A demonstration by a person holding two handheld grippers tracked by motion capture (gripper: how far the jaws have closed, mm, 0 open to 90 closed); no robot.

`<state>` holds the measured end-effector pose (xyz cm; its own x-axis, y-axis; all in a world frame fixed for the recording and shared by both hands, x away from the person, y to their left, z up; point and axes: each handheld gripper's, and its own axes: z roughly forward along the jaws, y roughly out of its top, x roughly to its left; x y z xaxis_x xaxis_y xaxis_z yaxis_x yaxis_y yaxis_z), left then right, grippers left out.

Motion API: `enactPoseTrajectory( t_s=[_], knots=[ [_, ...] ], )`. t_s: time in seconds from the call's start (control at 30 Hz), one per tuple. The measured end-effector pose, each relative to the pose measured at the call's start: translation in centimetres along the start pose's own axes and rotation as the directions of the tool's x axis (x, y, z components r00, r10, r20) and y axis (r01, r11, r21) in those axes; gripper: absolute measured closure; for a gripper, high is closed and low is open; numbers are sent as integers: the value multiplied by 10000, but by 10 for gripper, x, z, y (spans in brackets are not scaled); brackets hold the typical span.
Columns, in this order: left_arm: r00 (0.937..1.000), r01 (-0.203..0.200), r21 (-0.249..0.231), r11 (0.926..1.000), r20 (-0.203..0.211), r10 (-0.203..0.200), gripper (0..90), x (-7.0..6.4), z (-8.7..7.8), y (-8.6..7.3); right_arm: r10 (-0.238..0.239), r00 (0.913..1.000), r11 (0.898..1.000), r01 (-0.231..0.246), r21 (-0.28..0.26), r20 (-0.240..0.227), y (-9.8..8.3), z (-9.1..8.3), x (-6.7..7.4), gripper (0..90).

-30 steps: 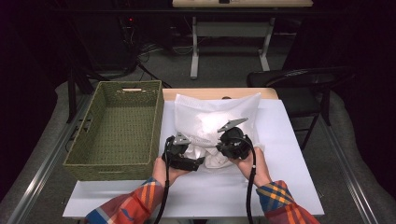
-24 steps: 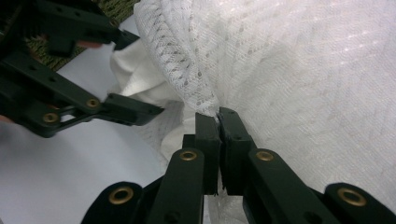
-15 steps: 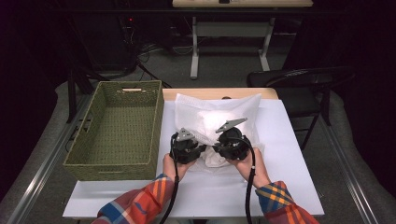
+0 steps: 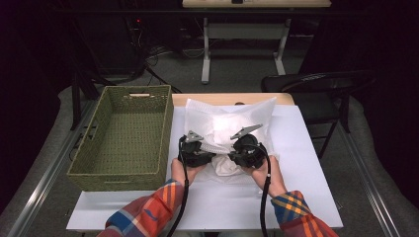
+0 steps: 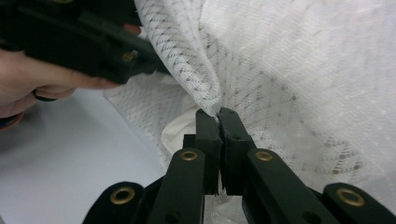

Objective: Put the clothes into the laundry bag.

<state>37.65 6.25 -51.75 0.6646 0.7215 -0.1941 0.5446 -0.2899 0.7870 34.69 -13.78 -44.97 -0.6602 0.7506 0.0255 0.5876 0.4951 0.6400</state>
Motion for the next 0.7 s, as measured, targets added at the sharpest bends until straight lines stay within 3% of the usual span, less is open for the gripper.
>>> enactPoseTrajectory(
  t_s=[0.13, 0.3, 0.53, 0.7],
  knots=[
    [9965, -833, 432, 9956, 35, 832, 332, -9, -7, -6, -33, 10000, 10000, 33, -39, 48, 1, -1, 1, 882],
    [9943, -1065, 744, 9915, 189, 1053, 198, -11, -15, -10, 51, 9999, 9999, -50, -133, 120, 2, -4, 1, 880],
    [9899, -1390, 1386, 9805, 488, 1334, 163, -21, -17, -21, 144, 9998, 9997, -141, -220, 141, 2, -5, 0, 879],
    [9828, -1775, 1652, 9702, 808, 1661, 228, -33, -4, -27, 148, 9998, 9997, -145, -198, 139, 2, -5, 0, 879]
  ],
)
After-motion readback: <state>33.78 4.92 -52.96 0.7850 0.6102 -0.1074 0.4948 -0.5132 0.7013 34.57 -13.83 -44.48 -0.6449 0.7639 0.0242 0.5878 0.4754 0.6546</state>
